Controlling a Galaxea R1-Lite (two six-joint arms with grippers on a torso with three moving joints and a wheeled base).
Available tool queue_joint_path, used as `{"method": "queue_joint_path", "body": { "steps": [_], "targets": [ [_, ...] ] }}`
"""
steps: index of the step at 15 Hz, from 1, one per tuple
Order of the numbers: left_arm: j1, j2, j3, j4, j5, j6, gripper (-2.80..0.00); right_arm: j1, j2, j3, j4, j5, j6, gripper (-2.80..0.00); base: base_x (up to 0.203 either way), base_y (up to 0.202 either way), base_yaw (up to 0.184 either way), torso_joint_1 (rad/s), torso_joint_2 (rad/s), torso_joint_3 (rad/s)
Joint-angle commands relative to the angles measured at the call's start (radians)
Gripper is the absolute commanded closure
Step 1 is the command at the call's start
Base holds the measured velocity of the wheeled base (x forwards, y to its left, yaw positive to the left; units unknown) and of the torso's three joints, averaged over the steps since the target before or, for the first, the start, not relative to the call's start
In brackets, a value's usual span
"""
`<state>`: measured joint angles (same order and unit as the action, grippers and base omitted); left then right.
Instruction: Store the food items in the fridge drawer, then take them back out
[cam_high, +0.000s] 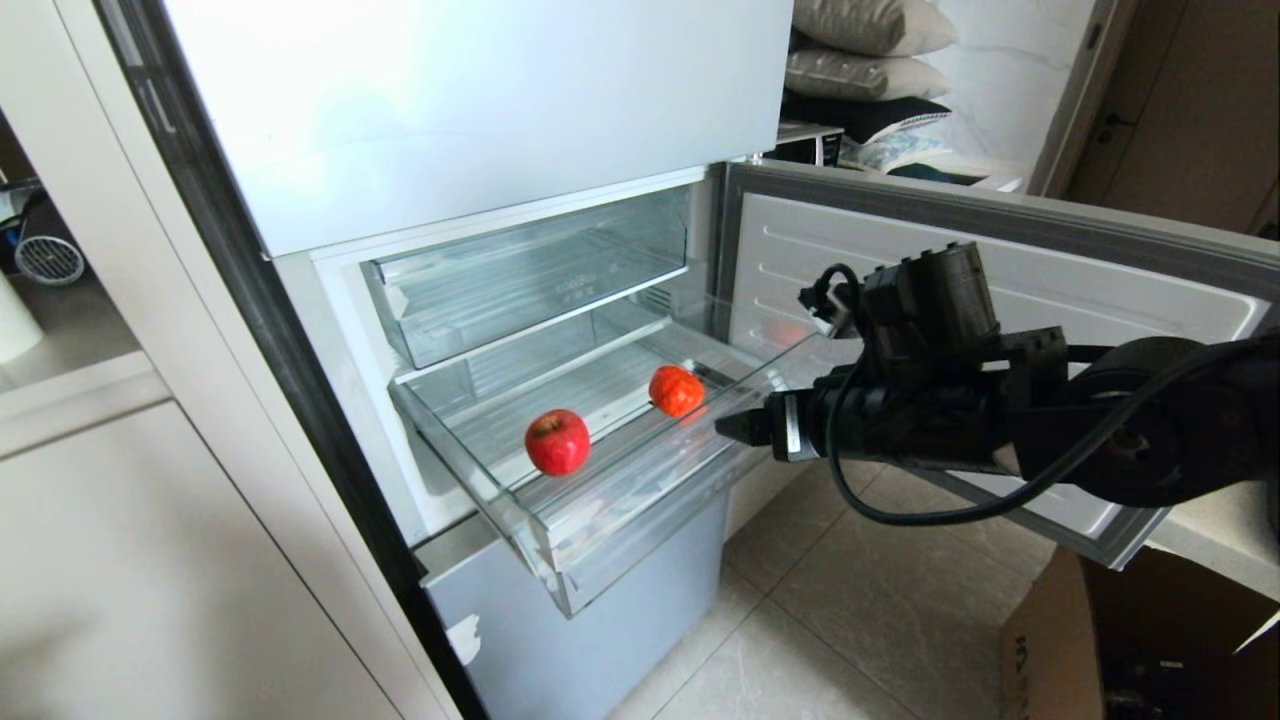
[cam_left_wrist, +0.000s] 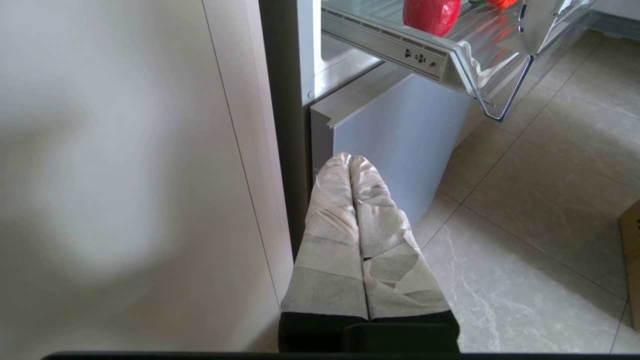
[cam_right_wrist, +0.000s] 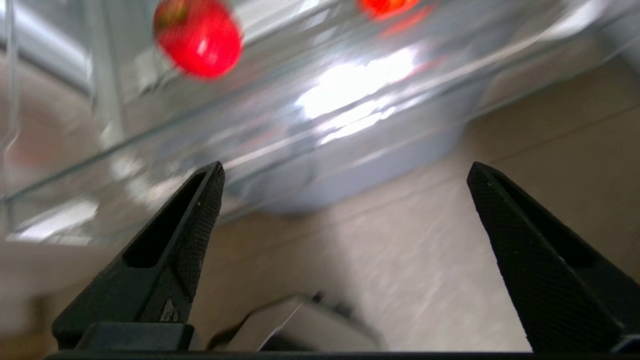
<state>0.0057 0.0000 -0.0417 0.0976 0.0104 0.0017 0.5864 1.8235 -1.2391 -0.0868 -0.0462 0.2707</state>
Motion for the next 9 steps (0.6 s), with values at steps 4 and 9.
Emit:
{"method": "queue_joint_path", "body": {
  "steps": [4, 9],
  "targets": [
    [0.0, 0.002, 0.0, 0.001, 0.0, 0.0, 0.0, -0.003, -0.016, 0.03, 0.026, 0.039, 0.037, 0.0, 0.0, 0.0, 0.0, 0.0, 0.0, 0.0],
    [0.0, 0.002, 0.0, 0.001, 0.0, 0.0, 0.0, 0.001, -0.012, 0.085, 0.05, 0.04, 0.029, 0.0, 0.0, 0.0, 0.0, 0.0, 0.0, 0.0]
  ]
}}
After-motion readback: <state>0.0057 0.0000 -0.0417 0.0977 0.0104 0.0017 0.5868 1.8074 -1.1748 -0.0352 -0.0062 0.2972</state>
